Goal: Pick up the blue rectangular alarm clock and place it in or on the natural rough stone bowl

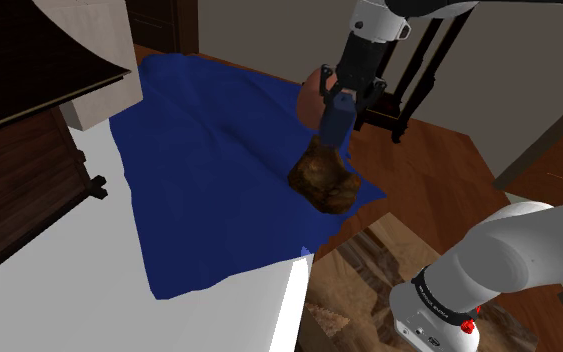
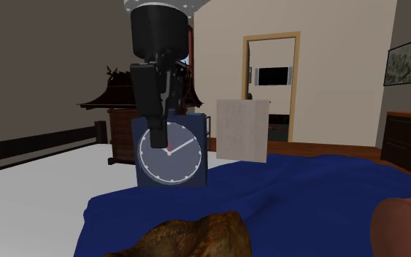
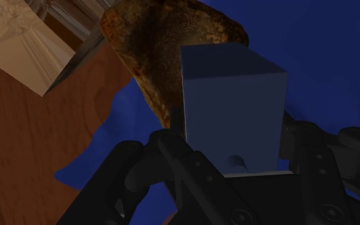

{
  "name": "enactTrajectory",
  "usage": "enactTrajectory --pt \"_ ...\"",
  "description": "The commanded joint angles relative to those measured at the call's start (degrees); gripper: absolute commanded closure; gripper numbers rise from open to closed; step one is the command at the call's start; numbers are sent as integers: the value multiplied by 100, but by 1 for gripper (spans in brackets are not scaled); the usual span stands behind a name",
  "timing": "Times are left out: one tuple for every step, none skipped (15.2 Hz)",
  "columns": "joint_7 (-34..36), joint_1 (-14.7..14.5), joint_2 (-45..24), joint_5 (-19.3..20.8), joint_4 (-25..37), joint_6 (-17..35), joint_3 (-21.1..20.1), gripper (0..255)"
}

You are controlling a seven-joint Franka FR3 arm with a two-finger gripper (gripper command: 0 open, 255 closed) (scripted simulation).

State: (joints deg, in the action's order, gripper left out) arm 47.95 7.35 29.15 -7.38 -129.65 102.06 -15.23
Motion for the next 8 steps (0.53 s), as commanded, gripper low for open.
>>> enactTrajectory --pt "-5 -4 -7 -9 -155 165 -14 255" --pt "-7 -7 -9 -15 -230 243 -21 255" --pt "-8 -10 -13 -20 -303 320 -29 255" --pt "-9 -12 -18 -25 -376 398 -37 255" --pt "-10 -15 -25 -31 -448 476 -45 255" --pt "-10 -18 -33 -36 -518 555 -54 255" --pt "-11 -20 -43 -41 -588 634 -62 255" --pt "-11 -22 -53 -46 -656 713 -71 255"
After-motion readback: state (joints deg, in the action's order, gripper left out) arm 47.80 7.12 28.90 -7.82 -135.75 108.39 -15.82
